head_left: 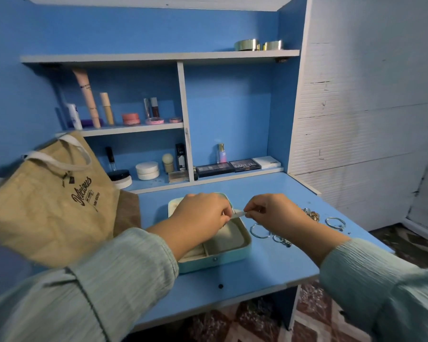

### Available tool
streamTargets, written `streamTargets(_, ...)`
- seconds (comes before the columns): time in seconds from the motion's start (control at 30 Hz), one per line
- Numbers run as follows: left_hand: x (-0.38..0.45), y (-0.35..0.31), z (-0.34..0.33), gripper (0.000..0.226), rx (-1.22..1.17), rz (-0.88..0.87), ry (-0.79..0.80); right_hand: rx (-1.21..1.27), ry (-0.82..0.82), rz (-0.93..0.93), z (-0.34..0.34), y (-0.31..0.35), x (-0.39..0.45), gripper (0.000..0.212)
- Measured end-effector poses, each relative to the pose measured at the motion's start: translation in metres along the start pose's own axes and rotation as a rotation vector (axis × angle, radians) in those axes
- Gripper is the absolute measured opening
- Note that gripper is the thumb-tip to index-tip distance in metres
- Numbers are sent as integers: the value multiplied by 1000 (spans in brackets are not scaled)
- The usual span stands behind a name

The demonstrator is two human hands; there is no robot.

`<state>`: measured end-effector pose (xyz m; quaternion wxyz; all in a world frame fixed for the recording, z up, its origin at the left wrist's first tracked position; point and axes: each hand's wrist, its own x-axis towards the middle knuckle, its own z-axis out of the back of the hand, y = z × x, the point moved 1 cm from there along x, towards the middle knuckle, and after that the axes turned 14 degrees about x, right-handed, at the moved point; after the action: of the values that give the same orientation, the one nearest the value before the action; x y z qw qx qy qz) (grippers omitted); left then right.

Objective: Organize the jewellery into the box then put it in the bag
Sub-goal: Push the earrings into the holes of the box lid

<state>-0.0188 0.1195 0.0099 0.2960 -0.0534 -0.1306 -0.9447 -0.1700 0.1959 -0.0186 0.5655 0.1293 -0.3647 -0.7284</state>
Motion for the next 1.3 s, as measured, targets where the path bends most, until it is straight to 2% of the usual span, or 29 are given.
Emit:
streamTargets(0.17,-1,-13,-7,20,23,-37,7,-1,8,-38,18,-12,-12,11)
streamTargets(0.37,10,-53,-10,23,39,-100,-55,-169,132,-162,57,-43,-38,12)
streamTargets(0.47,20,-82,-11,23,-7,-153,-36,-239,170,-246,76,-60,-52,15)
streamTargets(0.7,46,-131,-33,25,-91,-184,33,-270,81,-363,109,-102,-80,14)
streamTargets(0.9,57,-149,-56,35,-63,-115,-40,-334,84,-416,113,-130,-88,38)
streamTargets(1.0,61,-152,-63,34,-34,-75,-104,-305,51,-412,108,-138,-85,37)
streamTargets(1.3,68,-160,-73,37,-12,-83,-146,-219,-52,-440,108,-148,-78,32)
